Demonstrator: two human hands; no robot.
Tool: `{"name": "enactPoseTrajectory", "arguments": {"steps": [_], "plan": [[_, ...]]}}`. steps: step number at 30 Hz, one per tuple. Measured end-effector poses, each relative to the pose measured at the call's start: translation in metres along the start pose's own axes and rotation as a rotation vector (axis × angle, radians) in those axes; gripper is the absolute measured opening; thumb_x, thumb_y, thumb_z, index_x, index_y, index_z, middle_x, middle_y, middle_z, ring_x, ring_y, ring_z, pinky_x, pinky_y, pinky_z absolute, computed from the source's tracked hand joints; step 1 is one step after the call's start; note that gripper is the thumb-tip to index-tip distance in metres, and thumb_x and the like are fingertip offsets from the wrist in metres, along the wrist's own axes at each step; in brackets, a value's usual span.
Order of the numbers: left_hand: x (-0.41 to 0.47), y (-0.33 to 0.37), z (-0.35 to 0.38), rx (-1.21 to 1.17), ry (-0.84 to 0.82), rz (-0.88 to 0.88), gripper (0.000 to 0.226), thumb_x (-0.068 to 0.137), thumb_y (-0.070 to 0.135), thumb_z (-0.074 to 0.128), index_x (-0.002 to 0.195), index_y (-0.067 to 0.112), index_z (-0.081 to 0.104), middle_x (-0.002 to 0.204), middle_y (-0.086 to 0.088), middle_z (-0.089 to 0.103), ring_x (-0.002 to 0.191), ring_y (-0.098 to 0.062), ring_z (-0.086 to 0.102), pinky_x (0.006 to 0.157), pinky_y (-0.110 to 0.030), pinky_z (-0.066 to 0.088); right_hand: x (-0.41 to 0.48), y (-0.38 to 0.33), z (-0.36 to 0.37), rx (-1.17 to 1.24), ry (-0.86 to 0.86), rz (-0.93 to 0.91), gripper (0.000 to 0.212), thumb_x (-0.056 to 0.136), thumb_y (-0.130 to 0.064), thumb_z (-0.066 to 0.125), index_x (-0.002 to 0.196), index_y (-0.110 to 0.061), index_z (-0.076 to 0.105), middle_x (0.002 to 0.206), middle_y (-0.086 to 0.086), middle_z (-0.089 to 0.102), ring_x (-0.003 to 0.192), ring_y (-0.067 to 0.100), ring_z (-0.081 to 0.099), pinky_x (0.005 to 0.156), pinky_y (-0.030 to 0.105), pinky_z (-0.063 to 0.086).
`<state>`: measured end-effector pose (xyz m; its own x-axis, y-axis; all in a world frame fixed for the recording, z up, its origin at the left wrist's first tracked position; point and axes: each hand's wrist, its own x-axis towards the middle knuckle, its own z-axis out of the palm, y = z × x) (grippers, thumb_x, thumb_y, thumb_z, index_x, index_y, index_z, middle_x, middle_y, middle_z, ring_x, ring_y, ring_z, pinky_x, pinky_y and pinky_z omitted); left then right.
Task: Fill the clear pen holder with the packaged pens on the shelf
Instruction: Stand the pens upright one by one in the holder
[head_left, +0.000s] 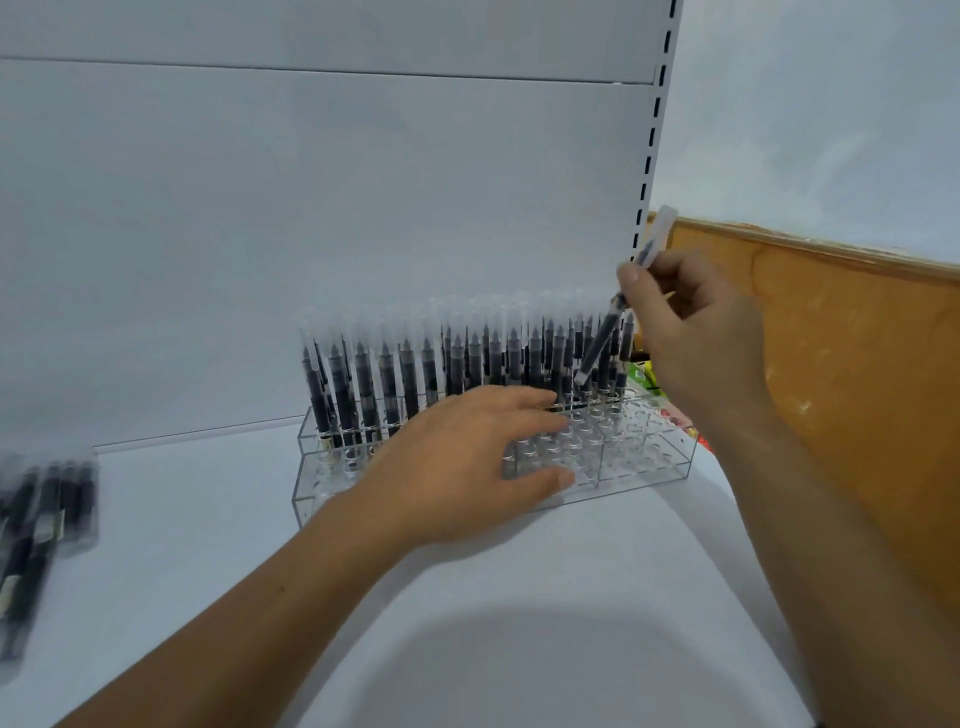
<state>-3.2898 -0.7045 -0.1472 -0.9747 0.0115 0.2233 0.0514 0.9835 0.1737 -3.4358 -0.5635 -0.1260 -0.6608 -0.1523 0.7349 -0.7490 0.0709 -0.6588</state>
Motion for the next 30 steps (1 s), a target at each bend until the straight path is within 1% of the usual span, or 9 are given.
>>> {"name": "enactPoseTrajectory", "arguments": {"steps": [2, 3, 7, 10, 13, 19, 22, 25, 30], "plan": [[0.000, 0.000, 0.000, 0.042, -0.024, 0.009, 0.057, 0.091, 0.066, 0.039, 0.144, 0.047, 0.032, 0.152, 0.028, 0.026, 0.139, 0.004, 0.024, 0.116, -0.035, 0.025, -0.001, 0.004, 0.003, -0.089, -0.051, -0.012, 0.013, 0.095, -0.032, 0.061, 0.089, -0.021, 0.065, 0.073, -0.012, 0.064, 0.059, -0.001, 0.053, 0.056, 0.016, 0.041], [-0.001, 0.000, 0.000, 0.046, -0.029, 0.008, 0.057, 0.091, 0.066, 0.039, 0.144, 0.048, 0.031, 0.152, 0.028, 0.026, 0.139, 0.004, 0.025, 0.116, -0.037, 0.026, -0.001, 0.005, 0.004, -0.123, -0.071, -0.020, 0.013, 0.095, -0.033, 0.062, 0.089, -0.022, 0.065, 0.073, -0.013, 0.064, 0.060, 0.000, 0.054, 0.057, 0.016, 0.041], [-0.002, 0.000, -0.002, 0.040, -0.048, 0.002, 0.056, 0.090, 0.067, 0.038, 0.143, 0.050, 0.031, 0.152, 0.030, 0.025, 0.139, 0.003, 0.024, 0.116, -0.039, 0.028, -0.003, 0.008, 0.006, -0.154, -0.112, -0.019, 0.013, 0.094, -0.035, 0.061, 0.092, -0.023, 0.065, 0.078, -0.009, 0.066, 0.065, 0.009, 0.057, 0.061, 0.027, 0.048], [-0.002, -0.001, -0.002, -0.004, -0.037, 0.003, 0.054, 0.090, 0.067, 0.040, 0.141, 0.050, 0.036, 0.150, 0.031, 0.027, 0.139, 0.005, 0.026, 0.115, -0.041, 0.031, -0.004, 0.006, 0.007, -0.154, -0.116, -0.029, 0.011, 0.095, -0.034, 0.061, 0.091, -0.024, 0.064, 0.076, -0.012, 0.063, 0.065, 0.006, 0.055, 0.060, 0.022, 0.044], [-0.002, -0.004, -0.001, -0.056, -0.019, 0.002, 0.047, 0.091, 0.063, 0.043, 0.137, 0.053, 0.041, 0.146, 0.035, 0.031, 0.136, 0.008, 0.028, 0.113, -0.038, 0.032, -0.004, 0.007, 0.008, -0.177, -0.132, -0.036, 0.011, 0.095, -0.034, 0.061, 0.091, -0.024, 0.063, 0.074, -0.013, 0.061, 0.061, 0.003, 0.053, 0.058, 0.017, 0.039], [-0.002, -0.006, 0.001, -0.065, -0.015, 0.015, 0.044, 0.093, 0.059, 0.045, 0.137, 0.053, 0.041, 0.146, 0.035, 0.031, 0.135, 0.008, 0.028, 0.113, -0.037, 0.032, -0.004, 0.007, 0.007, -0.213, -0.142, -0.020, 0.014, 0.094, -0.036, 0.062, 0.092, -0.022, 0.067, 0.072, -0.014, 0.061, 0.062, 0.002, 0.053, 0.059, 0.018, 0.039], [-0.002, -0.007, 0.001, -0.049, -0.011, 0.023, 0.045, 0.093, 0.059, 0.046, 0.137, 0.053, 0.041, 0.147, 0.035, 0.031, 0.136, 0.007, 0.030, 0.112, -0.038, 0.034, -0.005, 0.009, 0.007, -0.327, -0.273, 0.034, 0.015, 0.093, -0.039, 0.063, 0.089, -0.025, 0.065, 0.075, -0.013, 0.062, 0.065, 0.002, 0.054, 0.060, 0.021, 0.042], [-0.001, -0.008, 0.001, -0.041, -0.007, 0.026, 0.046, 0.093, 0.058, 0.046, 0.138, 0.053, 0.040, 0.147, 0.035, 0.030, 0.135, 0.008, 0.029, 0.112, -0.036, 0.033, -0.006, 0.013, 0.008, -0.421, -0.430, 0.107, 0.021, 0.091, -0.041, 0.064, 0.085, -0.021, 0.066, 0.073, -0.010, 0.064, 0.064, 0.005, 0.056, 0.060, 0.025, 0.046], [-0.001, -0.007, 0.001, -0.022, -0.004, 0.035, 0.046, 0.093, 0.059, 0.045, 0.139, 0.052, 0.038, 0.148, 0.034, 0.029, 0.136, 0.007, 0.029, 0.113, -0.037, 0.032, -0.005, 0.013, 0.007, -0.399, -0.438, 0.153, 0.020, 0.088, -0.042, 0.068, 0.079, -0.024, 0.064, 0.073, -0.008, 0.066, 0.064, 0.007, 0.059, 0.059, 0.025, 0.046]]}}
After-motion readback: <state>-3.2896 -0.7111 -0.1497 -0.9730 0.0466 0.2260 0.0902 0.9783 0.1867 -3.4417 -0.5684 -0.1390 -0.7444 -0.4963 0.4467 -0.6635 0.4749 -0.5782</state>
